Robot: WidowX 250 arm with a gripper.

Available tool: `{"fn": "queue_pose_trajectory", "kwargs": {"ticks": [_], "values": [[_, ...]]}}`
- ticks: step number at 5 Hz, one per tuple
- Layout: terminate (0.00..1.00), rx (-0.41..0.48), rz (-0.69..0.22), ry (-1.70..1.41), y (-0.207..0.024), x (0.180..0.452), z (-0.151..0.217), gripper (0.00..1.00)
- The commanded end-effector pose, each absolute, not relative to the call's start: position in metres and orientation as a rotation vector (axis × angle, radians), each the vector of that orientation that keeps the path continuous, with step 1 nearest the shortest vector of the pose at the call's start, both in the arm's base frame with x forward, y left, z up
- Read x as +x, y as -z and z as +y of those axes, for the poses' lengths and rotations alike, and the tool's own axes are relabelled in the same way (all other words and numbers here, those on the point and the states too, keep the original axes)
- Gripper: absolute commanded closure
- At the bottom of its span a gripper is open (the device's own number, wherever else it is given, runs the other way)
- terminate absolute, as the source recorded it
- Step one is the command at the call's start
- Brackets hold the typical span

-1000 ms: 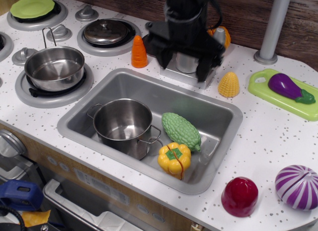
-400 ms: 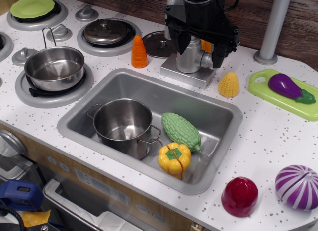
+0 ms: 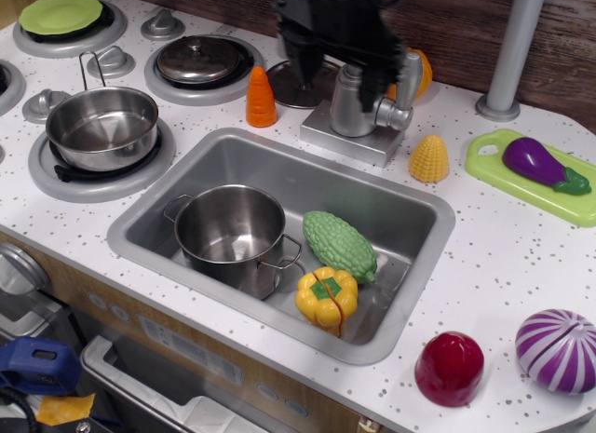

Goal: Turn faucet front to left

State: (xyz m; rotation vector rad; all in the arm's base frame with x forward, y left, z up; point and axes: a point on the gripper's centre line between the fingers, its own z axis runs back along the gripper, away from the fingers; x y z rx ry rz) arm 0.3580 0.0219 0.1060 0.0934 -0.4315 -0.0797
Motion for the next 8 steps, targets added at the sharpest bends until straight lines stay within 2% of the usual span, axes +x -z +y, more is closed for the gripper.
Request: {"fn": "queue_pose_trajectory", "kwargs": {"ticks": [1, 4, 8], "values": [[0.00, 0.103, -0.486, 0.134, -0.124, 0.371, 0.039, 0.00], [0.00, 0.078, -0.466, 0.211, -0.131, 0.384, 0.068, 0.00], [0.00, 0.058, -0.488, 0.270, -0.125, 0.402, 0.096, 0.00]]}}
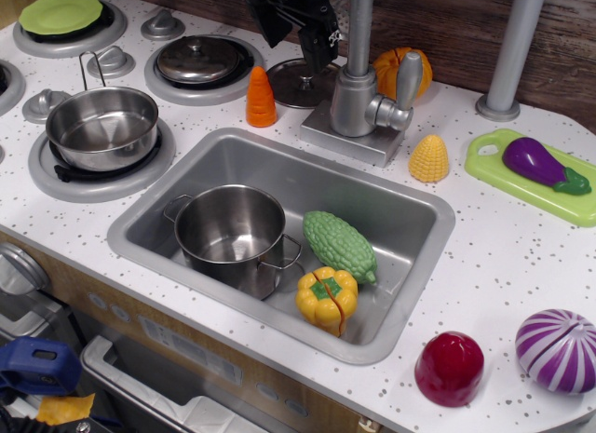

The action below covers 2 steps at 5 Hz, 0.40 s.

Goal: Turn faucet front to left

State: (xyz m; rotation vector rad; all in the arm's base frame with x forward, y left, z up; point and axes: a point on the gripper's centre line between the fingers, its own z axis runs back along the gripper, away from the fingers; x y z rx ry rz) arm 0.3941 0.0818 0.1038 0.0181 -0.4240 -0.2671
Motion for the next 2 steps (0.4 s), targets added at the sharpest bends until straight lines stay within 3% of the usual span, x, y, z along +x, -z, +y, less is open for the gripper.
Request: {"fn": "queue_pose_trajectory", "kwargs": {"ticks": [1, 2], "values": [[0.00, 0.062, -0.474, 0.263, -0.1255, 0.4019, 0.0983, 0.00], [0.00, 0.080, -0.444, 0.212, -0.1256, 0.3935, 0.0911, 0.00]]}}
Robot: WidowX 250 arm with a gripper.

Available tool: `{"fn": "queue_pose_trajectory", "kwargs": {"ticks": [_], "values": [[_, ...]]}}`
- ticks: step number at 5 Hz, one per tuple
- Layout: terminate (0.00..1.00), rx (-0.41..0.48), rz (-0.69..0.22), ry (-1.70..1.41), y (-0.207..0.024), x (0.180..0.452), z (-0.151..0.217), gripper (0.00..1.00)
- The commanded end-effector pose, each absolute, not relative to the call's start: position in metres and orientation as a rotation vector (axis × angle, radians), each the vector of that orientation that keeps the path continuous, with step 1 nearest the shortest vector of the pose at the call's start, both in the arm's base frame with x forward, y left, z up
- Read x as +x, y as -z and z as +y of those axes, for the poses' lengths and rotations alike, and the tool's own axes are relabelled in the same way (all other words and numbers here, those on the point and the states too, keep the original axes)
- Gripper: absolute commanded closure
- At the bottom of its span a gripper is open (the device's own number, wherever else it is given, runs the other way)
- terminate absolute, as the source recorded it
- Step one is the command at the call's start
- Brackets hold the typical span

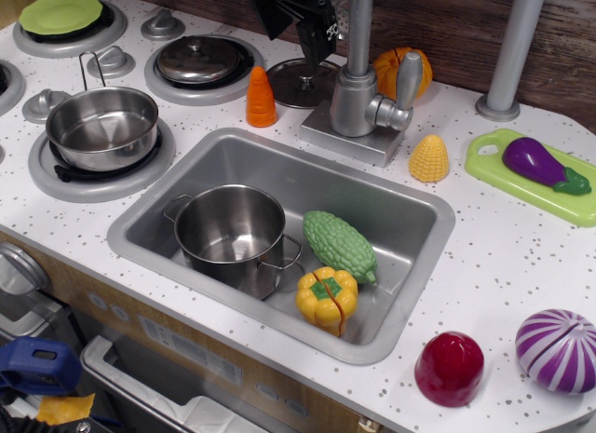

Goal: Turn faucet front to left

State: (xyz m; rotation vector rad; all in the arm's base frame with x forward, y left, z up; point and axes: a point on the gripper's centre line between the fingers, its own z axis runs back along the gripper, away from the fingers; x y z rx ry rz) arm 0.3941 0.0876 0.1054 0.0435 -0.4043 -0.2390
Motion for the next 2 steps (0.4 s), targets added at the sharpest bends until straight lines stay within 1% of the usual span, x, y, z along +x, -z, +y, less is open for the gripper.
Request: {"fn": "queue_pose_trajectory", "kwargs": {"ticks": [1, 2], "values": [[0.00, 0.080, -0.315, 0.041, -0.128, 0.379, 0.072, 0.00], [1.00, 0.068, -0.224, -0.036, -0.133, 0.370, 0.058, 0.00]]}}
